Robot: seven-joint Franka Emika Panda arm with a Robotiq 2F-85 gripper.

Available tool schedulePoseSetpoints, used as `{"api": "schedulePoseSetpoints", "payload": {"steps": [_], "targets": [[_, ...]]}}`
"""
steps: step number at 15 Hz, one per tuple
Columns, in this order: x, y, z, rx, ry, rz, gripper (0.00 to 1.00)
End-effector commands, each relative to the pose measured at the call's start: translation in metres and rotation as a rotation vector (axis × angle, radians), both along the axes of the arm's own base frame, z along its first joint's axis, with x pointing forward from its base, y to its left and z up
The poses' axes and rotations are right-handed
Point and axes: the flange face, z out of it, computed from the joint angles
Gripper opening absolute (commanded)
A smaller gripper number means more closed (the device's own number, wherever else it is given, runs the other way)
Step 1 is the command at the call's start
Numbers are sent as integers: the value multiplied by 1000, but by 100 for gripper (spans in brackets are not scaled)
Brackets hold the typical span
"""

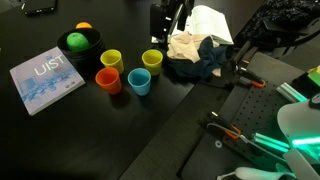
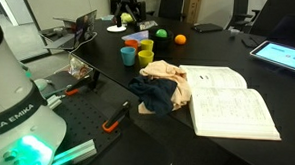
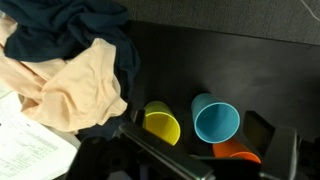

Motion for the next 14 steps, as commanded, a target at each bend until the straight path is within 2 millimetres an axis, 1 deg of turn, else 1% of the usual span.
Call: {"api": "schedulePoseSetpoints", "payload": {"steps": [1, 3, 10, 14], "targets": [[21, 20, -6, 31, -36, 68, 100], [31, 22, -16, 1, -72, 98, 100], [60, 1, -66, -60, -112, 148, 100], [77, -4, -83, -69, -127, 169, 100]]}}
